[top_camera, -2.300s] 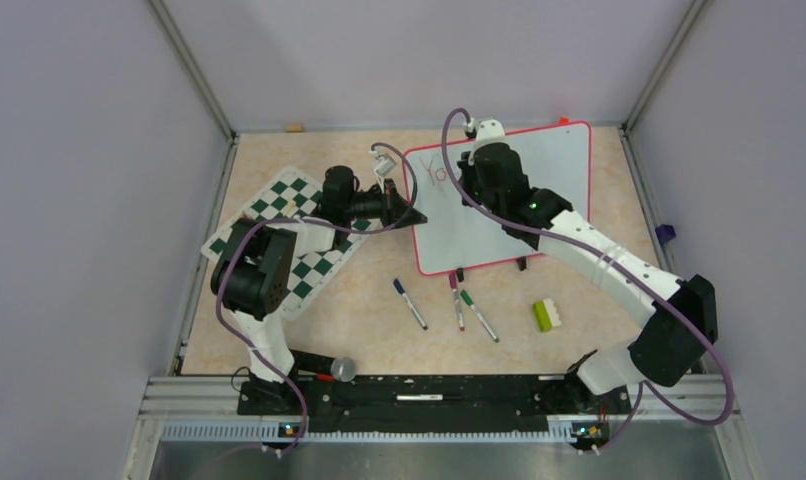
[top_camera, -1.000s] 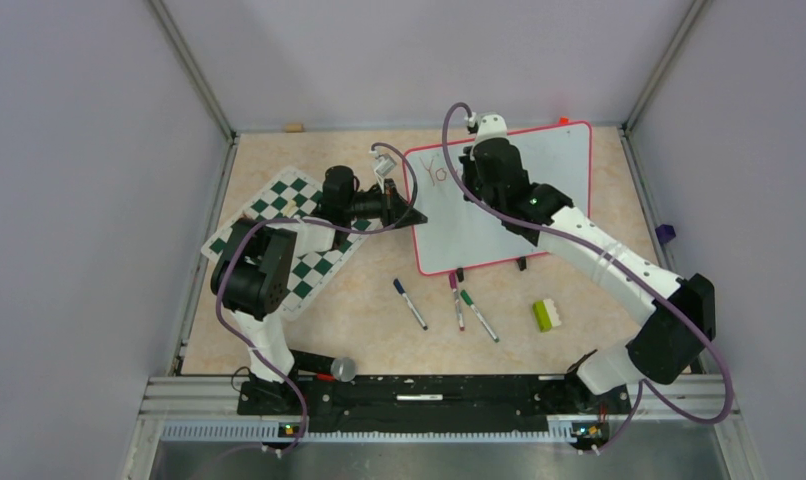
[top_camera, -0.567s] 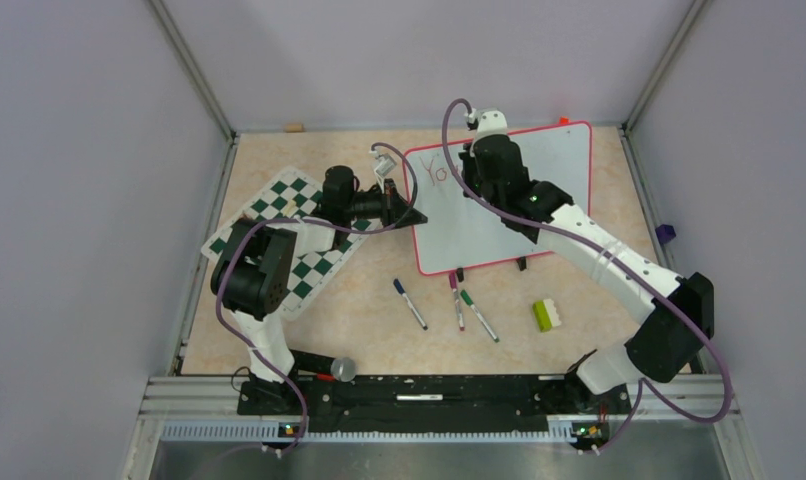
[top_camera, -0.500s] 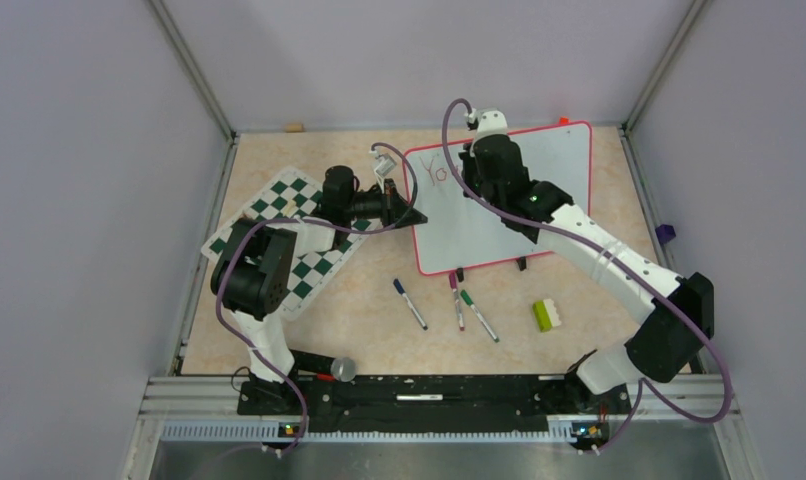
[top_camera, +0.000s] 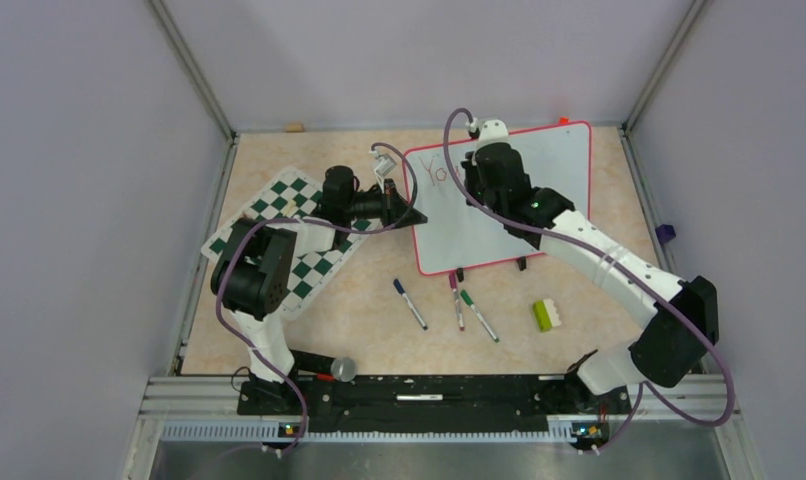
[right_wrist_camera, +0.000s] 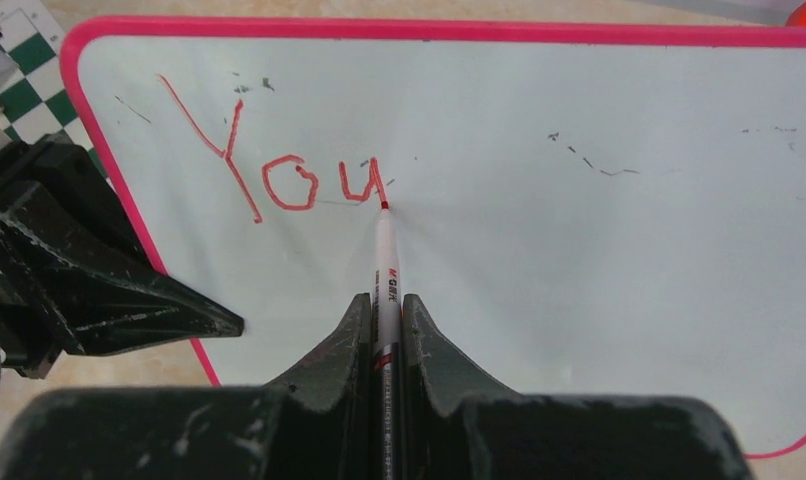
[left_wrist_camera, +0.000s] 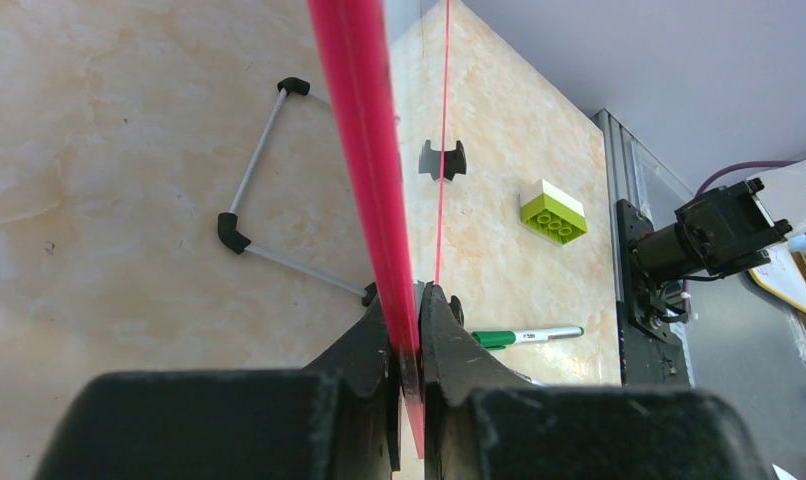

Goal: Write a sentence on the whiteboard

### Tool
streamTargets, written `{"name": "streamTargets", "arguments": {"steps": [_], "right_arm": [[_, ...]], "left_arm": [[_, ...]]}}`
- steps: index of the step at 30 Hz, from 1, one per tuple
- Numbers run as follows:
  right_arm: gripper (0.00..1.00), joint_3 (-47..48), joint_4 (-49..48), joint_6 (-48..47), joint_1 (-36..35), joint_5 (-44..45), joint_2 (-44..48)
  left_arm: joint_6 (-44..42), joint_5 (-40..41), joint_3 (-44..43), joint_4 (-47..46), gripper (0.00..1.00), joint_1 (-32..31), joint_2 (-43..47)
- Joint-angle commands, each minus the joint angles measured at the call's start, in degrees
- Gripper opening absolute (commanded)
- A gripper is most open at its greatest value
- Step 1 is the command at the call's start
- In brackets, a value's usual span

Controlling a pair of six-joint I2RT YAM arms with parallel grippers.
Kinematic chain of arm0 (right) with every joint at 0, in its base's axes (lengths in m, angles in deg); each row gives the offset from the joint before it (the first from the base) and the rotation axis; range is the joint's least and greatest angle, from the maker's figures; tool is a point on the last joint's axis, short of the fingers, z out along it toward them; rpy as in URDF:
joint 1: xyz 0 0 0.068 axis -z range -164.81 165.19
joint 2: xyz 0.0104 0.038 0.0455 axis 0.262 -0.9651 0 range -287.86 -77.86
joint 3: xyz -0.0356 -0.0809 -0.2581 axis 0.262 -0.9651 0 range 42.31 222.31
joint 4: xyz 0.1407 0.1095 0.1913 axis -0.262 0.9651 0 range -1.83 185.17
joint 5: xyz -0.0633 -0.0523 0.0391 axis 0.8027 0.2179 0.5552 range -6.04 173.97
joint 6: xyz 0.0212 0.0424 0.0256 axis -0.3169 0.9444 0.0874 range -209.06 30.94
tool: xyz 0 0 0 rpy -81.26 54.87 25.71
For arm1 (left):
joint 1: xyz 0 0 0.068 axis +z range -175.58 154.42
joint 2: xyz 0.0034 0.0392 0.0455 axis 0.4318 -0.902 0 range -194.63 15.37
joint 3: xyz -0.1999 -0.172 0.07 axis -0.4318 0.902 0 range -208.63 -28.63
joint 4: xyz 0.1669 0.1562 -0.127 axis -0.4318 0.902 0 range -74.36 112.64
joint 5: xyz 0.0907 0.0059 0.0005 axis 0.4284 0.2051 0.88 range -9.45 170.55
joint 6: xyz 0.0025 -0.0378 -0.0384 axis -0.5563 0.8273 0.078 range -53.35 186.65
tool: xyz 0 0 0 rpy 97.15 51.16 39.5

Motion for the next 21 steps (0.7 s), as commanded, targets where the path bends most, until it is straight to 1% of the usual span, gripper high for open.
{"name": "streamTargets", "arguments": {"steps": [1,5,11,15,21], "right_arm": [[0.00,-1.52,-0.12,0.19,0.71,0.37,2.34],[0.00,-1.51,-0.02,0.22,0.75,0.66,2.90],[0.00,0.85,-0.36,0.70,0.78,-2.24,5.52],[0.00,-0.23,-4.02,-0.27,0.69,-1.35,7.39],[0.00,1.57,-4.92,-0.83,0.73,0.82,4.82]], "left_arm": [[-9.59,0.32,2.15,1.48,0.00,-0.87,-1.33],[-9.52,0.31,2.13,1.40,0.00,-0.91,-1.42],[-9.47,0.36,2.06,1.39,0.00,-0.85,-1.34],[-9.43,0.27,1.86,1.48,0.00,-0.92,-1.63],[-9.50,0.32,2.04,1.48,0.00,-0.85,-1.45]]}}
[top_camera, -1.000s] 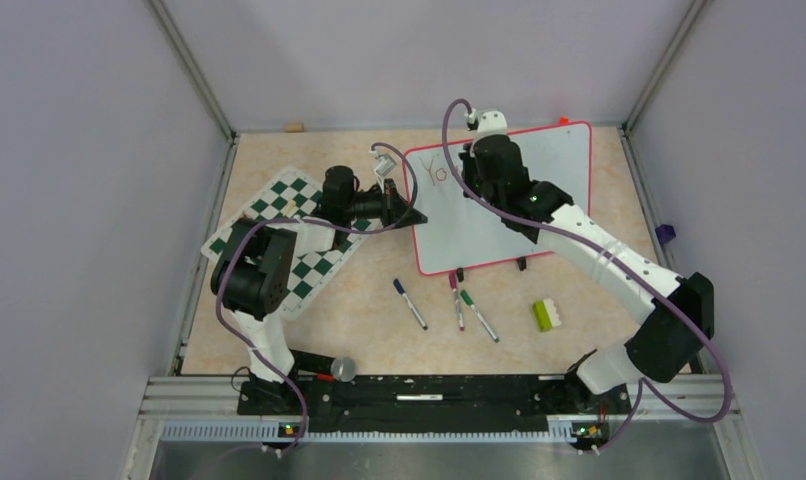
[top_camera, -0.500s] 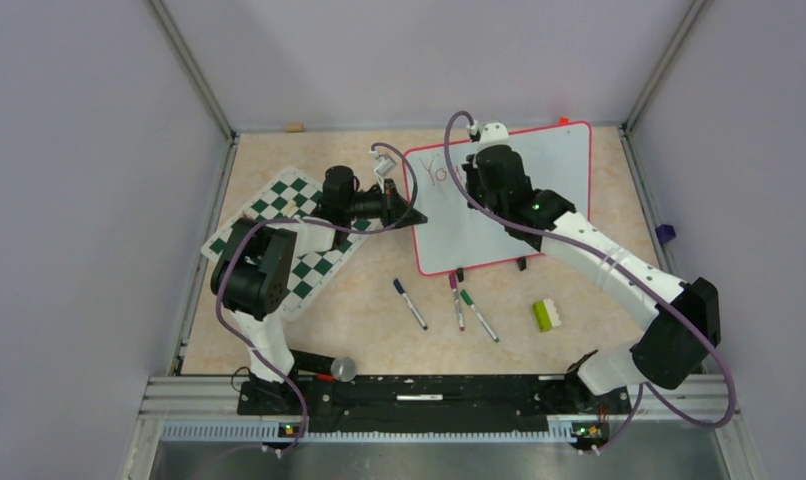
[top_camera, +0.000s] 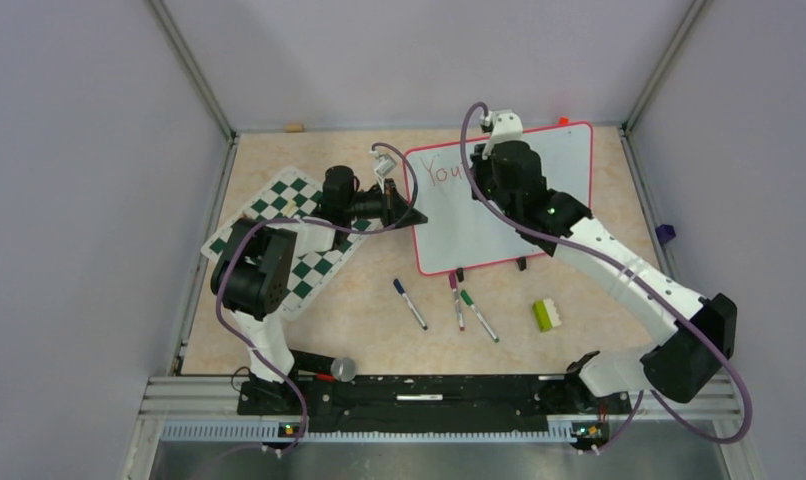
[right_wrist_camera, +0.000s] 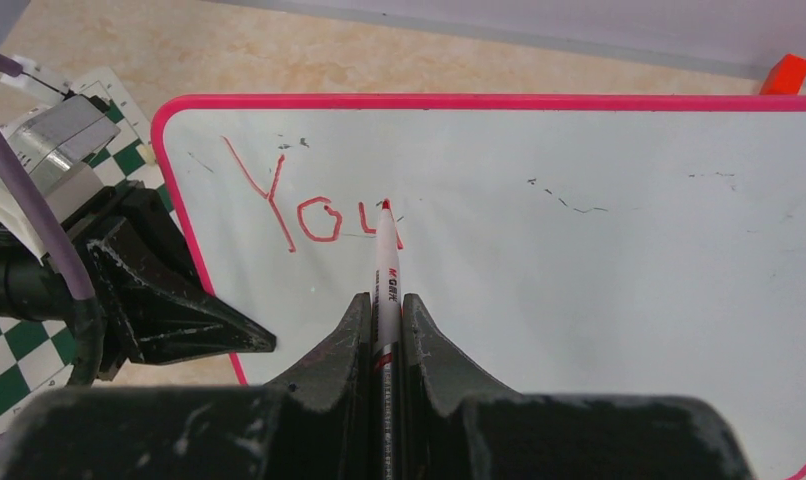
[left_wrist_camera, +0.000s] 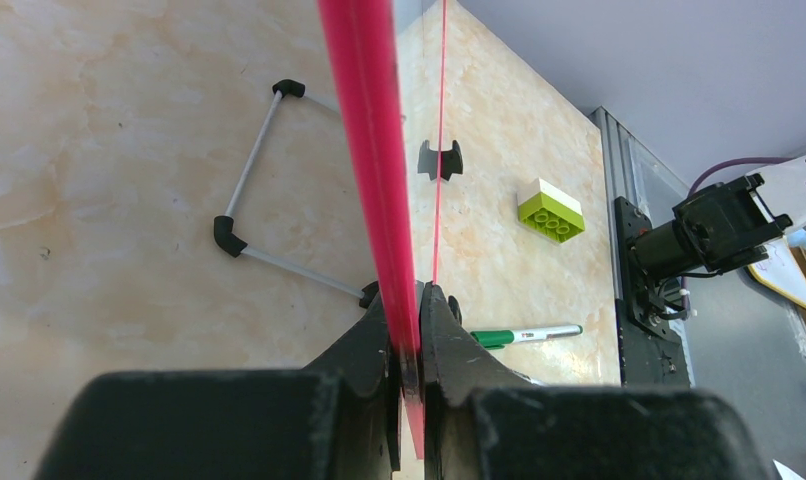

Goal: Write a sentence on the whiteboard

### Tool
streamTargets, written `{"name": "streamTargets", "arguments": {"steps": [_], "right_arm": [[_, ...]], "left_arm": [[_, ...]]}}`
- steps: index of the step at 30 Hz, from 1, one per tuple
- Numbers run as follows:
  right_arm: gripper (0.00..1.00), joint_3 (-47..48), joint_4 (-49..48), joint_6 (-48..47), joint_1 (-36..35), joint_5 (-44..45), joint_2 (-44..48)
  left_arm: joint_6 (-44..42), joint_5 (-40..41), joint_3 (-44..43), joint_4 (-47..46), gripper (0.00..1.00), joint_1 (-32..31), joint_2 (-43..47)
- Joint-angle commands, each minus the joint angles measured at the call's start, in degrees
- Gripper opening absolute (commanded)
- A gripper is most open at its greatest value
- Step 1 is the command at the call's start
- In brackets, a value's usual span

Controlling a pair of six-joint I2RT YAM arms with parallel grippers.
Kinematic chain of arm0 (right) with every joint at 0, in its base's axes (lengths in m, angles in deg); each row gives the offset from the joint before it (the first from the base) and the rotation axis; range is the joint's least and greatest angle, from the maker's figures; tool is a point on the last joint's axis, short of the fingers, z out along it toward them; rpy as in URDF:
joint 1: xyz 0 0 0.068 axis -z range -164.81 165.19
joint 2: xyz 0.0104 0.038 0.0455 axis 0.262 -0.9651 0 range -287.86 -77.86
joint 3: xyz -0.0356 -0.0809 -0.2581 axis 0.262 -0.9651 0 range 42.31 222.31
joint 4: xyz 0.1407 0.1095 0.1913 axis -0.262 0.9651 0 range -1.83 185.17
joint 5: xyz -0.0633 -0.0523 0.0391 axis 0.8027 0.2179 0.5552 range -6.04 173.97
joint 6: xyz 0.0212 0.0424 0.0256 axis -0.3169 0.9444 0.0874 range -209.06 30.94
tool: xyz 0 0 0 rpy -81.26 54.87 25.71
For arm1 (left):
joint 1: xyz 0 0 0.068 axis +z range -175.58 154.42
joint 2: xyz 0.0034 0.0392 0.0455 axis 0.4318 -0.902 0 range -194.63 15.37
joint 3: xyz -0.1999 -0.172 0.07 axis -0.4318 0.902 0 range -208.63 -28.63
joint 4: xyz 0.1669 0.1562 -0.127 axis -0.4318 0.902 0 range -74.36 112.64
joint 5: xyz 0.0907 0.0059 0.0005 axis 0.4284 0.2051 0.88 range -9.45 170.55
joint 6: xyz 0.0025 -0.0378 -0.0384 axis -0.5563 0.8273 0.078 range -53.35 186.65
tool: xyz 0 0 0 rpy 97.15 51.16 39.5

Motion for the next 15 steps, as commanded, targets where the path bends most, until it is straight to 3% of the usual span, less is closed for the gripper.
{"name": "streamTargets", "arguments": {"steps": [1,15], "right_arm": [[0.00,3.36,-2.67,-0.91,0.69,2.08,-1.14],[0.00,7.56,-2.54,-1.40,1.36,2.71,-5.10]], "left_arm": [[-9.38,0.61,2.04,1.85,0.00,-0.88,-1.47],[-9.41,0.64,2.21,1.67,0.00,-0.89,-1.31]]}}
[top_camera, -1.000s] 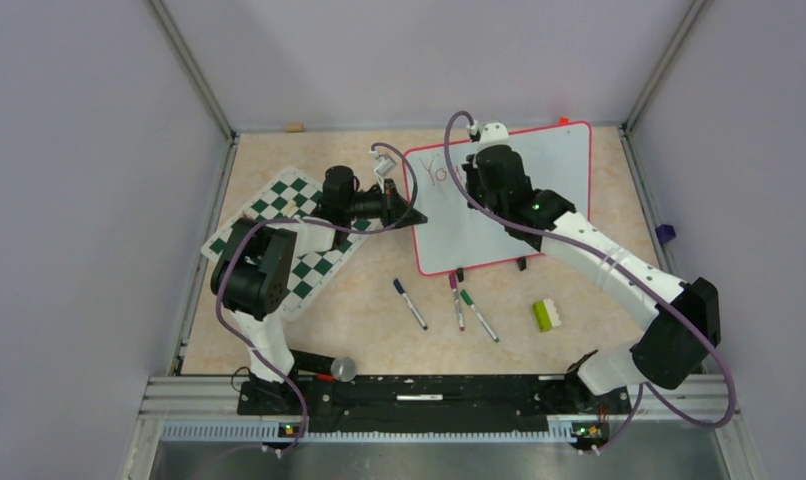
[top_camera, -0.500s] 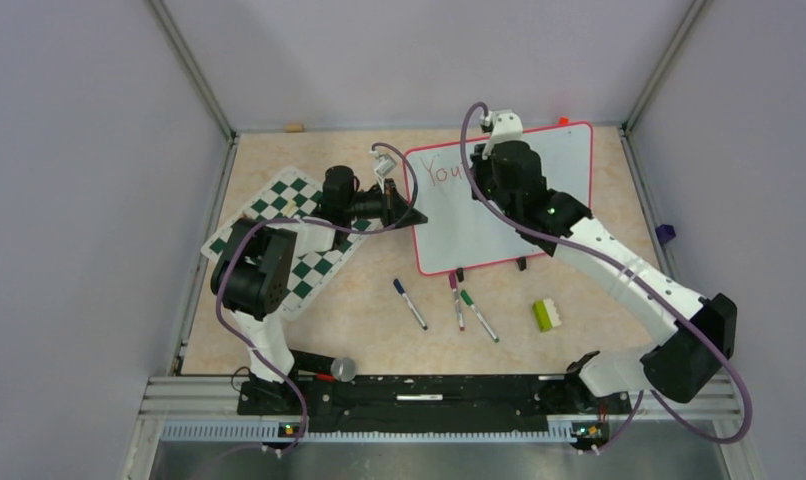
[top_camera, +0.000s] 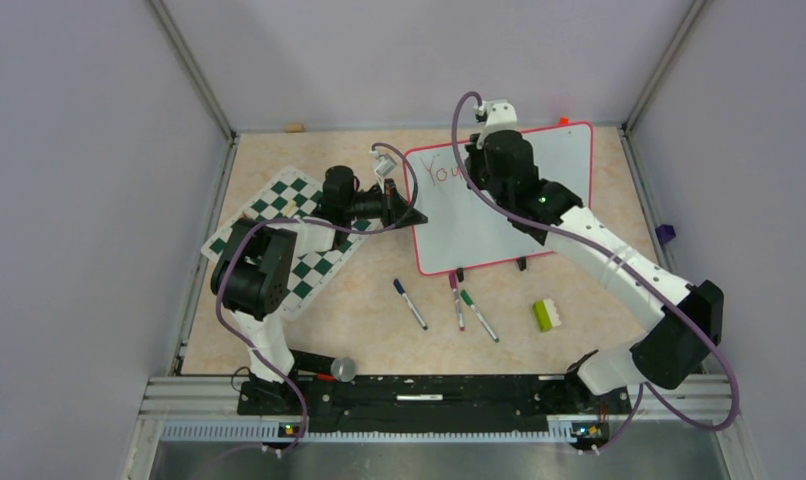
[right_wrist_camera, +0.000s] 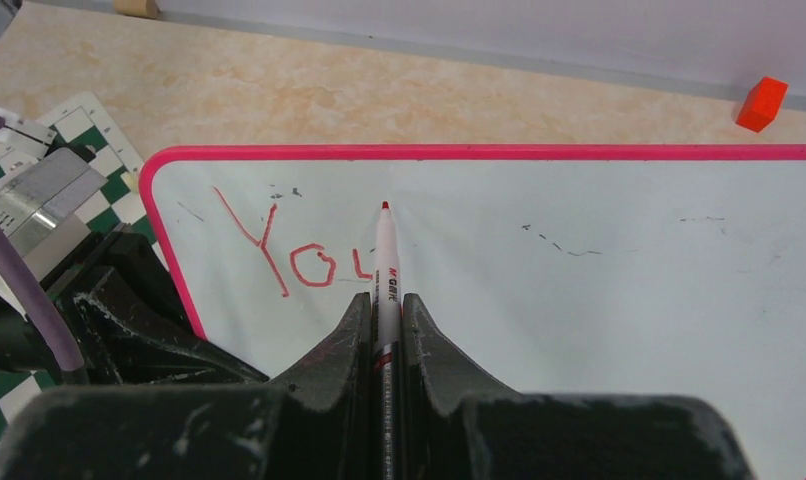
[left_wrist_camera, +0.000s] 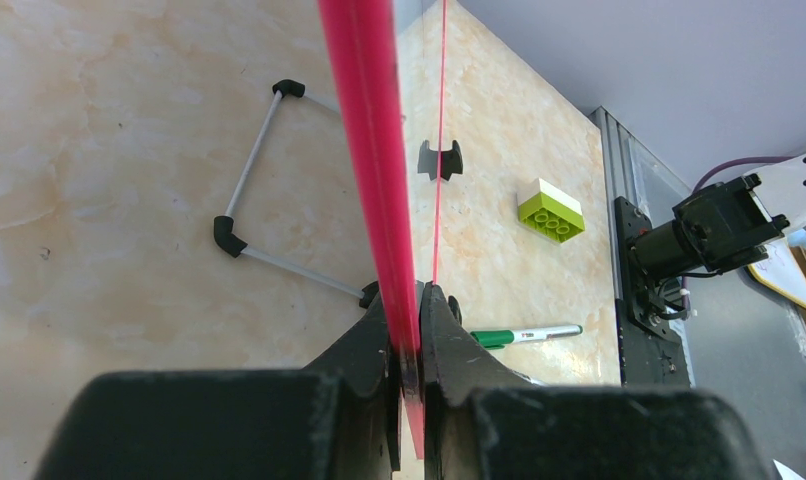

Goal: Write a sentence on the whiteboard

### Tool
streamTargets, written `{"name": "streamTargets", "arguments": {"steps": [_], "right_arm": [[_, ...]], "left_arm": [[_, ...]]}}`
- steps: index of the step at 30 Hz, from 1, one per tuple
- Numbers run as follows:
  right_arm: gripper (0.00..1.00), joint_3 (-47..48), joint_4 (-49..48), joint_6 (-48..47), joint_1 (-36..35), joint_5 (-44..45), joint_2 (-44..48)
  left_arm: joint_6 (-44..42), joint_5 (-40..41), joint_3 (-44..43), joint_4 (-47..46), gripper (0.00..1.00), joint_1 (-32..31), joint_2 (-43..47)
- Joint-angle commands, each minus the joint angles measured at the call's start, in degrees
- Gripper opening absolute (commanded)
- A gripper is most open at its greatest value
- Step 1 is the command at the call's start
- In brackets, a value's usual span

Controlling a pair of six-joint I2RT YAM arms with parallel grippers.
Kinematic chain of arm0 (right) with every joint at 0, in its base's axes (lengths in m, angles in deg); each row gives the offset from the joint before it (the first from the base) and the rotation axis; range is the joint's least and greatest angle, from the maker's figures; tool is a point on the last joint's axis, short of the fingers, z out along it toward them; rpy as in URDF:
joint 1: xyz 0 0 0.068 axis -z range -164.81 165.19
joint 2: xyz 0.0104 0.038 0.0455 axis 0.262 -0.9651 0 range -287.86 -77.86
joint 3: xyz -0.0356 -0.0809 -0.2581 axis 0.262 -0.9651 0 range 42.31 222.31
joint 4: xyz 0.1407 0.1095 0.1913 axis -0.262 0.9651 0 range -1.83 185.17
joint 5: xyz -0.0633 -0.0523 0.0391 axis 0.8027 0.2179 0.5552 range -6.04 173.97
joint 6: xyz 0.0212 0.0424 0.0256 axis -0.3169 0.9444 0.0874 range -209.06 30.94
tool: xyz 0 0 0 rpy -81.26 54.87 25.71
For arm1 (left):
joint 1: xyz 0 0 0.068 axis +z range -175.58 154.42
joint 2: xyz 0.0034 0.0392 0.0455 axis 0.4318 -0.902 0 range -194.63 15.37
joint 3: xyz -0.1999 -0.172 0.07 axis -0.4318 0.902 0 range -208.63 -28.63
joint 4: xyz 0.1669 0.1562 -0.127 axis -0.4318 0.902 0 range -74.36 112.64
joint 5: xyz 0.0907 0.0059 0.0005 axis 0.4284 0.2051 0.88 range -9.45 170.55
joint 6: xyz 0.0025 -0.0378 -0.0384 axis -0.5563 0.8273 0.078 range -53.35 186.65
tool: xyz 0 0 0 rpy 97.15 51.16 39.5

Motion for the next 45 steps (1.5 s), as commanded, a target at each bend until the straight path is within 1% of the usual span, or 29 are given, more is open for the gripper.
{"name": "streamTargets", "arguments": {"steps": [1,15,25,34,40,45], "right_arm": [[0.00,3.66,-1.50,-0.57,1.13,0.98,-0.89],[0.00,3.23,-0.06,0.63,2.61,0.11,-3.05],[0.00,0.30,0.29,1.21,2.68,-0.84,-0.54],[0.00,1.38,0.97,1.42,2.73,-2.14,1.68],[0.00,0.16,1.02,1.25,2.73,-1.10,4.28],[0.00,-1.38,1.32,1.33,3.29,-0.51,4.46]], "left_arm": [[-9.39,0.72,2.28,1.70,0.00,-0.89,-1.29],[-9.39,0.76,2.30,1.70,0.00,-0.90,-1.32],[-9.34,0.70,2.23,1.70,0.00,-0.87,-1.33],[-9.33,0.76,2.21,1.70,0.00,-0.88,-1.41],[-9.37,0.70,2.17,1.70,0.00,-0.90,-1.43],[-9.28,0.65,2.13,1.70,0.00,-0.90,-1.46]]}}
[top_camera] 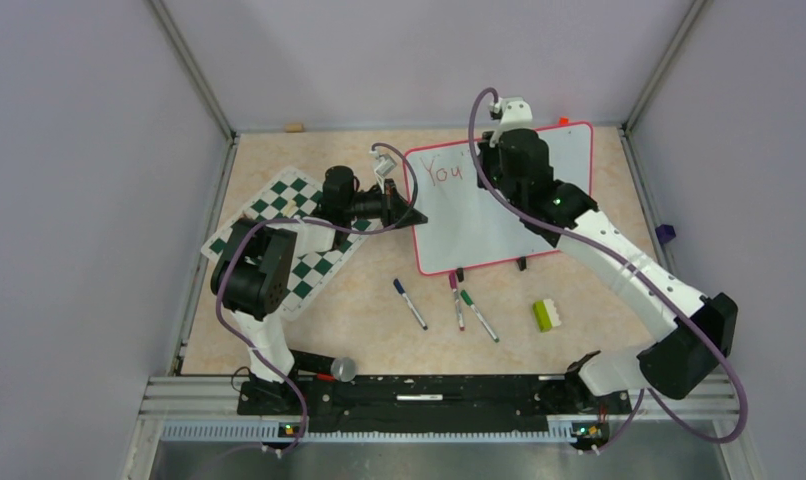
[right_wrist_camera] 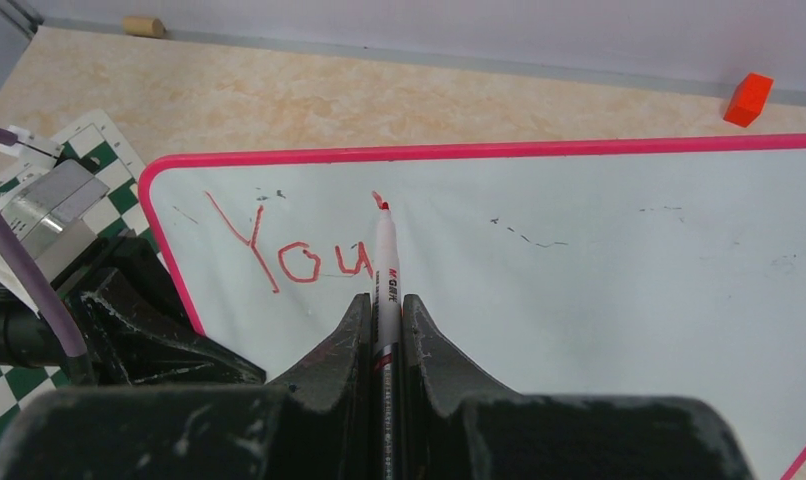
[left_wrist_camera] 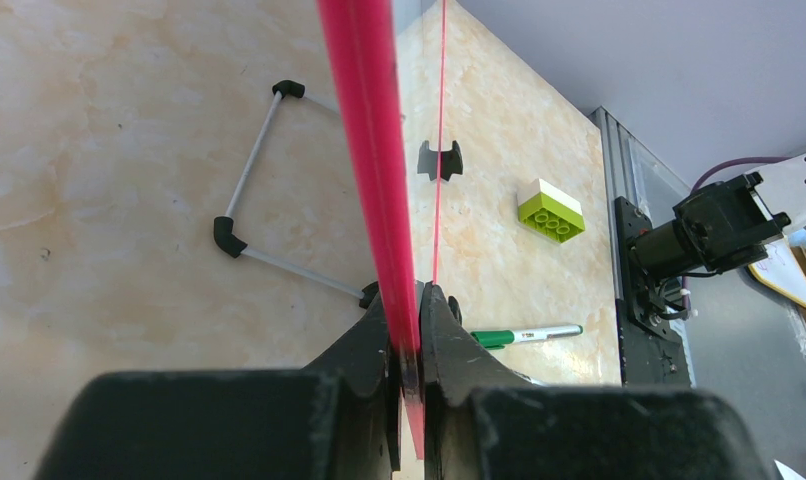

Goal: Write a sentence on the whiteboard

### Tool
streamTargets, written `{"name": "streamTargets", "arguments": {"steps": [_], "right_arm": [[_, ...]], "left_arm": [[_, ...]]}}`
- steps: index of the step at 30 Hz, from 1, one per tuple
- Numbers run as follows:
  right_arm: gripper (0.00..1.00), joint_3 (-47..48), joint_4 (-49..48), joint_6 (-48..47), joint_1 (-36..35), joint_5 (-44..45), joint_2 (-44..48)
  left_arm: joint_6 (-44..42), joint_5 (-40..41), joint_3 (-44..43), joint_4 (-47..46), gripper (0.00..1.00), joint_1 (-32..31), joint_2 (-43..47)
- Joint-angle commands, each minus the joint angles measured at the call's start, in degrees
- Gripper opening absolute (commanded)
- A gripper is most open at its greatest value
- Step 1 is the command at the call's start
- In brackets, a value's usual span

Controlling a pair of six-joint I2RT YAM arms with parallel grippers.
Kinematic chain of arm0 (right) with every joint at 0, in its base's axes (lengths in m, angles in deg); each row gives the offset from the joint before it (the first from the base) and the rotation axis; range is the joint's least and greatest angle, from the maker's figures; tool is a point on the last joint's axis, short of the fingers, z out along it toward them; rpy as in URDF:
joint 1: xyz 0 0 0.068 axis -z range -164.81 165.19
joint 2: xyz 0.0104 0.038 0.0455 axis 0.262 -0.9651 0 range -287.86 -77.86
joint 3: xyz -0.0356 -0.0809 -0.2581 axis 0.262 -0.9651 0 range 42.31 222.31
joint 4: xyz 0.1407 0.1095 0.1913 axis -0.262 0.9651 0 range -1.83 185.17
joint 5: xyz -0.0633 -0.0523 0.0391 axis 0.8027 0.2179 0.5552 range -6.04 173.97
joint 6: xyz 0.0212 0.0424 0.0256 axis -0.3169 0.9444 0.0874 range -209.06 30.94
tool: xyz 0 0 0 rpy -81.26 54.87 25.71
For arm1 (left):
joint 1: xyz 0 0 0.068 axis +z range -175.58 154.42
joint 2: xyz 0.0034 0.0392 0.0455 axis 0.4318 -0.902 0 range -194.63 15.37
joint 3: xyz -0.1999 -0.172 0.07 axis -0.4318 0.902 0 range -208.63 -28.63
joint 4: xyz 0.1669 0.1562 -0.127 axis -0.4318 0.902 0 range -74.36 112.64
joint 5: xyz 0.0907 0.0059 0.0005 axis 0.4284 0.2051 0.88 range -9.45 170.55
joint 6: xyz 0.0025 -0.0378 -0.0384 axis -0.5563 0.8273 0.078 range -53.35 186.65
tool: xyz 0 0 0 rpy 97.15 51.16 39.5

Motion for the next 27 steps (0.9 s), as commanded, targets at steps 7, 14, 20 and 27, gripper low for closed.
{"name": "streamTargets", "arguments": {"steps": [7,14,20,27], "right_arm": [[0.00,-2.36,-0.40,0.68,1.67,-0.13,1.05],[0.00,-2.42,-1.17,0.78,2.01,-0.69,-0.15],[0.00,-1.65,-1.58,1.02,2.14,-2.23,-1.37],[0.00,-0.73,-1.32,0.93,2.21,-1.42,-3.17]], "left_arm": [[-9.43,0.64,2.04,1.96,0.00,-0.81,-1.49],[-9.43,0.65,2.13,1.96,0.00,-0.84,-1.40],[-9.42,0.65,2.13,1.96,0.00,-0.86,-1.38],[-9.43,0.71,2.13,1.95,0.00,-0.84,-1.38]]}}
